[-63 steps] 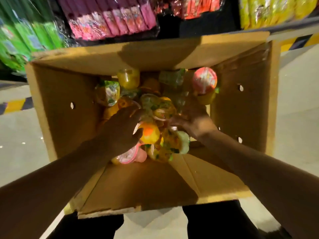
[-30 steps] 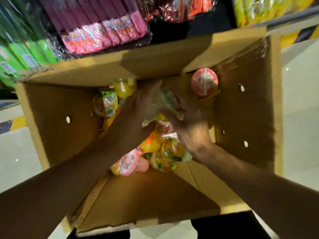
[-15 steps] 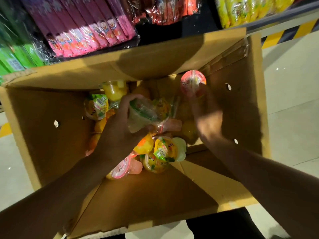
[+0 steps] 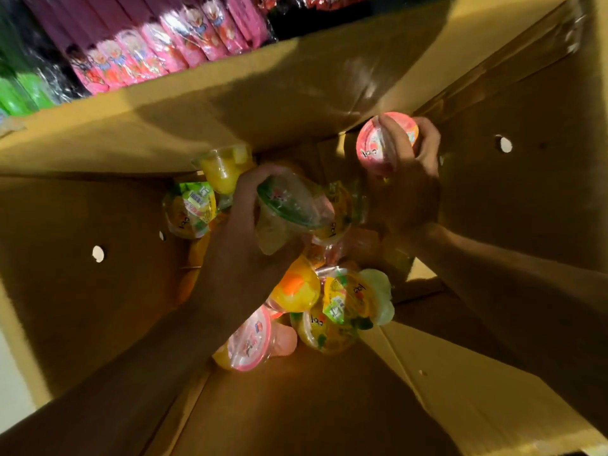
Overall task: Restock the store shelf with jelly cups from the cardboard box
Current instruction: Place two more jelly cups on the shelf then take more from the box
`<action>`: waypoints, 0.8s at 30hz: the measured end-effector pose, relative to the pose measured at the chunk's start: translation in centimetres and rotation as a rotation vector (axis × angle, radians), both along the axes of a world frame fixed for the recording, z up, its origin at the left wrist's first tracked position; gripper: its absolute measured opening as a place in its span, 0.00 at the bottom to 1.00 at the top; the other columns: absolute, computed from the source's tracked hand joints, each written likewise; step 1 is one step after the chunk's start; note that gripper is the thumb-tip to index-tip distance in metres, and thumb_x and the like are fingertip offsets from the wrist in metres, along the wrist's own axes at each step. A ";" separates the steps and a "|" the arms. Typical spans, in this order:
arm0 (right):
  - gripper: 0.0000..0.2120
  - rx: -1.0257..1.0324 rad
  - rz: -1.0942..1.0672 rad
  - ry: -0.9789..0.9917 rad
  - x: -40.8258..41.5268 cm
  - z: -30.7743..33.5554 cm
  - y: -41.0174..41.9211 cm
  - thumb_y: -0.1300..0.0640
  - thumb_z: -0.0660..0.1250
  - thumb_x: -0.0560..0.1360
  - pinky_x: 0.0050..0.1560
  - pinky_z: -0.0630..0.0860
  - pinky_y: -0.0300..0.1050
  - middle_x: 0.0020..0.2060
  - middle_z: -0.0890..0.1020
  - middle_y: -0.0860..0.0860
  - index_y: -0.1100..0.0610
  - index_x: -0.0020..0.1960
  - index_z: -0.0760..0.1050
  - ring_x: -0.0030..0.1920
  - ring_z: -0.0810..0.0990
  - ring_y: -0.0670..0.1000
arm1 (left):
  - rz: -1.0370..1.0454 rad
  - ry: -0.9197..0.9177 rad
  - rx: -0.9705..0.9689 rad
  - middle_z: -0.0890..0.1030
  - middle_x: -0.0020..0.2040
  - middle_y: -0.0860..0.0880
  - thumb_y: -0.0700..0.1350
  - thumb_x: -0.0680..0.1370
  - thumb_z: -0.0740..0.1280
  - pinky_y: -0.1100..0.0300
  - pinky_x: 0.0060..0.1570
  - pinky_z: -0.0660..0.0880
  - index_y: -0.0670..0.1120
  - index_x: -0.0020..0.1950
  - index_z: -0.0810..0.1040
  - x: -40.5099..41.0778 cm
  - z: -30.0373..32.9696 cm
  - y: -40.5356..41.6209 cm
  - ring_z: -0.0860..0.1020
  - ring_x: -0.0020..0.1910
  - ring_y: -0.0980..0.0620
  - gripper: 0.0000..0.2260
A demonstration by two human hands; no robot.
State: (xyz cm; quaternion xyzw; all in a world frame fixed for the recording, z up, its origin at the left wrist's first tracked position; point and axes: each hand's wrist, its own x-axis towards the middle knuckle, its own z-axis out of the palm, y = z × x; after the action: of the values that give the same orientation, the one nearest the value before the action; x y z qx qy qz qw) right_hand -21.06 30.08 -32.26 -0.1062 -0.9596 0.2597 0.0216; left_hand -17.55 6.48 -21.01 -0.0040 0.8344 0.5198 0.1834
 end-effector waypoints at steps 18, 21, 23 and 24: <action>0.25 -0.651 -0.019 0.178 7.5 37.1 1.2 0.63 0.80 0.71 0.64 0.76 0.58 0.62 0.80 0.58 0.65 0.64 0.75 0.66 0.78 0.58 | 0.130 -0.080 0.021 0.76 0.59 0.68 0.41 0.70 0.79 0.69 0.52 0.76 0.56 0.67 0.71 3.2 28.4 3.1 0.78 0.58 0.62 0.30; 0.27 -0.769 -0.080 0.107 6.9 48.0 2.2 0.62 0.81 0.69 0.66 0.75 0.60 0.64 0.80 0.49 0.48 0.64 0.78 0.67 0.77 0.53 | 0.233 -0.103 0.070 0.79 0.54 0.62 0.36 0.69 0.79 0.59 0.35 0.82 0.58 0.64 0.73 3.4 38.8 4.5 0.83 0.45 0.61 0.30; 0.27 -0.743 -0.070 0.074 6.5 55.7 2.9 0.50 0.82 0.67 0.68 0.75 0.56 0.66 0.78 0.44 0.38 0.62 0.76 0.68 0.76 0.48 | 0.263 -0.068 0.102 0.81 0.53 0.59 0.35 0.69 0.79 0.59 0.30 0.80 0.62 0.61 0.73 3.4 45.7 5.1 0.84 0.39 0.58 0.30; 0.27 -0.738 -0.049 0.070 6.3 59.5 3.2 0.46 0.81 0.67 0.69 0.75 0.54 0.66 0.78 0.43 0.36 0.62 0.75 0.68 0.75 0.47 | 0.281 -0.044 0.105 0.82 0.52 0.57 0.34 0.70 0.79 0.59 0.29 0.80 0.61 0.61 0.72 3.4 48.8 5.2 0.84 0.38 0.56 0.30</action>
State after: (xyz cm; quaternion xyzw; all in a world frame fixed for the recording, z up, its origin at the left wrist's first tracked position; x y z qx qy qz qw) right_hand -14.76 33.33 27.25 -0.1208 -0.7973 0.5910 0.0210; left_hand -14.11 11.71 27.82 -0.1224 0.7929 0.5832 0.1269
